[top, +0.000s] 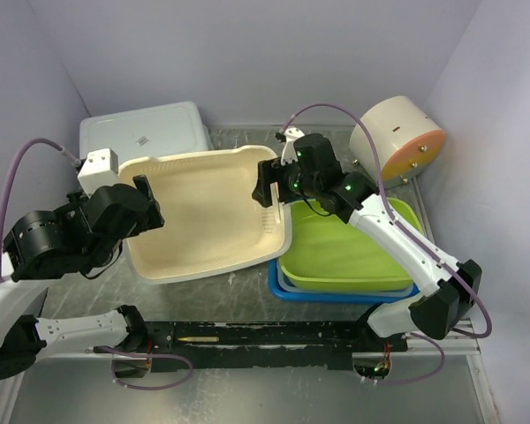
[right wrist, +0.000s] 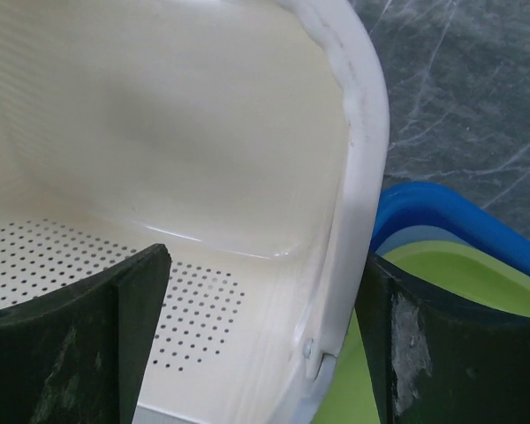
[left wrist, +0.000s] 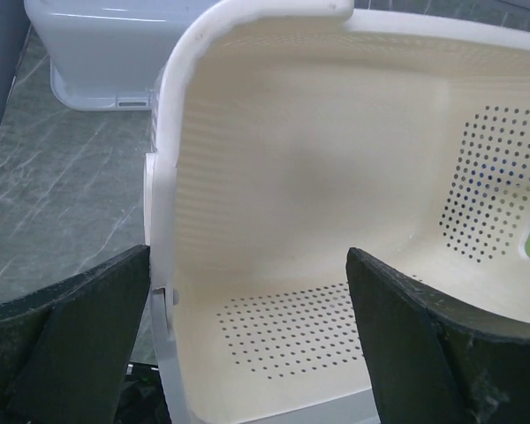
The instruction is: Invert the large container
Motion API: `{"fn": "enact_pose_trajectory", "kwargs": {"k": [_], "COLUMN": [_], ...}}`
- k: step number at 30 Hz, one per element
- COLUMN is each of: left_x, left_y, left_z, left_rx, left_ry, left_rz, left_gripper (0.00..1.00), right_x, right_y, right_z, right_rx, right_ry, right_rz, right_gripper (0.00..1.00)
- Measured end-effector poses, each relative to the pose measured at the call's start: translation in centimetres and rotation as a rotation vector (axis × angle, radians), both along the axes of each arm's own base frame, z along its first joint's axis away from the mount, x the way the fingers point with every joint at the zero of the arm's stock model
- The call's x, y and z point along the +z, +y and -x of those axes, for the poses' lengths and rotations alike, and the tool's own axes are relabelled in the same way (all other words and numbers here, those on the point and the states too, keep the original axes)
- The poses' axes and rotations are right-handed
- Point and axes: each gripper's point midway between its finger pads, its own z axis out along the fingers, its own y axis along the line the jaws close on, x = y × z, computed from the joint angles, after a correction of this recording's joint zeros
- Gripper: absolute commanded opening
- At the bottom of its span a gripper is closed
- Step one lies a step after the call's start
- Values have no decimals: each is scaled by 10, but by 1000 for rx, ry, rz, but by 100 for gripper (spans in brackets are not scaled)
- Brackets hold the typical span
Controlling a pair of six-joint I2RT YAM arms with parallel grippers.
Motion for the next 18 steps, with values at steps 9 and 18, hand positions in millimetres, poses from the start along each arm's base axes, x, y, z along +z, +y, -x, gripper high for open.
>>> {"fn": "enact_pose_trajectory", "kwargs": {"k": [9,18], "left_x": [11,10], "left_y": [-3,-17], "left_z": [-3,-14], "left_rx": [-6,-31], "left_ry": [-28,-16], "left_rz": [22,-50], "left_gripper": [100,100], "right_x": [14,35], "right_y": [-12,-42], "right_z": [8,27], "right_rx": [-38,-113], "right_ry": [-29,-63], "right_rz": [3,-10], "right_gripper": [98,98]}}
